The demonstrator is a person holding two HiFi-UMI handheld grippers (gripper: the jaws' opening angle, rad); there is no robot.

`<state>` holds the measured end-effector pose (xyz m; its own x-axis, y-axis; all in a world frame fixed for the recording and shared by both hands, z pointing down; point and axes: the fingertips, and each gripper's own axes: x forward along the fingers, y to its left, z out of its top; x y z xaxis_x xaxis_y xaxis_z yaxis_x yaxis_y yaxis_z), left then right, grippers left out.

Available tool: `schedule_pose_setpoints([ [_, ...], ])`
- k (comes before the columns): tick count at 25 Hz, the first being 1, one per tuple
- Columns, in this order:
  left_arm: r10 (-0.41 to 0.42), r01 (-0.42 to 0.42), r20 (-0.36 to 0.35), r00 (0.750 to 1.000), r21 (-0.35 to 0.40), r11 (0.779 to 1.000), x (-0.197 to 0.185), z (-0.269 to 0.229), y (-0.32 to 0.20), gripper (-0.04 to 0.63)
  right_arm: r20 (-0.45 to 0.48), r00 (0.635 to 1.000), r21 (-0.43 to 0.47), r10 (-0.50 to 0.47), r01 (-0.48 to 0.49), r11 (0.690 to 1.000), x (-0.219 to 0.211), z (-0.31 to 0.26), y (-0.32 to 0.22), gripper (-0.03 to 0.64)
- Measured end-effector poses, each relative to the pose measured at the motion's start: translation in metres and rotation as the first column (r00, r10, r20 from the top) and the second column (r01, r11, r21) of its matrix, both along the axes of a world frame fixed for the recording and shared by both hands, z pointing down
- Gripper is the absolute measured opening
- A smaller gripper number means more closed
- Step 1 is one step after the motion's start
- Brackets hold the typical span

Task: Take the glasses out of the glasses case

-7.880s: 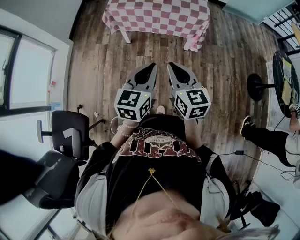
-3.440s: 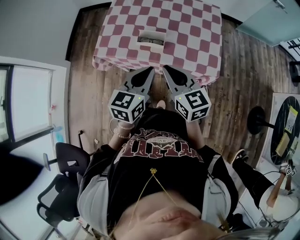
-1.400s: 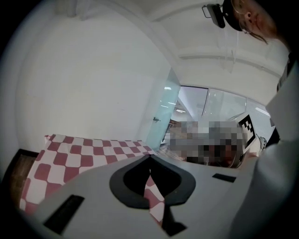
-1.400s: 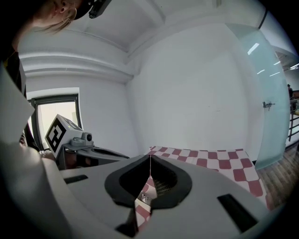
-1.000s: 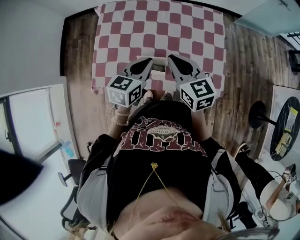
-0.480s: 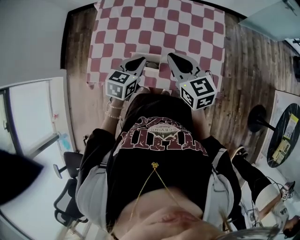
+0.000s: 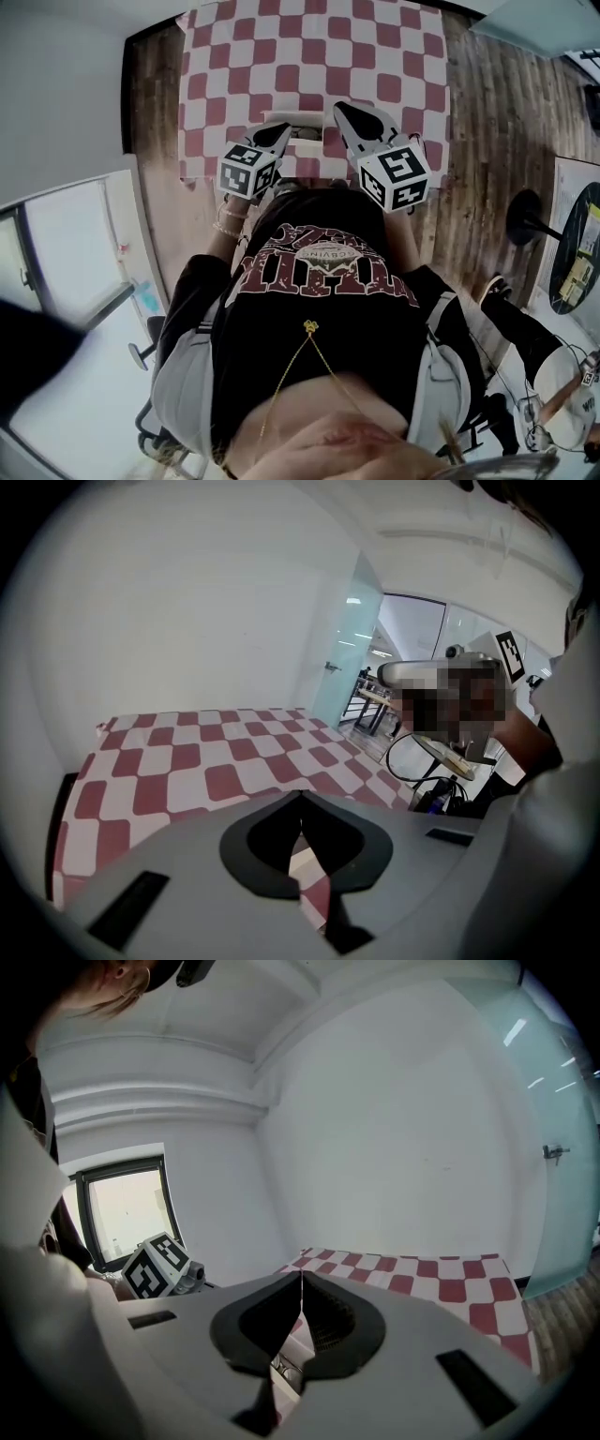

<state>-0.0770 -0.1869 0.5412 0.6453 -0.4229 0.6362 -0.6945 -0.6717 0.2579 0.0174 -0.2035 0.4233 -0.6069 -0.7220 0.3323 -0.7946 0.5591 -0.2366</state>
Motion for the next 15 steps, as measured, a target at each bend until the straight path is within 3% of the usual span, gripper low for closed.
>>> schedule_pose_setpoints([
  [15, 0.128, -0.128, 0.010, 0.992, -0.054, 0.990, -0.007, 0.020, -0.002, 0.006, -0.014, 0.991, -0.054, 0.133, -0.133, 0.990, -0.010, 0.021, 0.004, 0.020],
])
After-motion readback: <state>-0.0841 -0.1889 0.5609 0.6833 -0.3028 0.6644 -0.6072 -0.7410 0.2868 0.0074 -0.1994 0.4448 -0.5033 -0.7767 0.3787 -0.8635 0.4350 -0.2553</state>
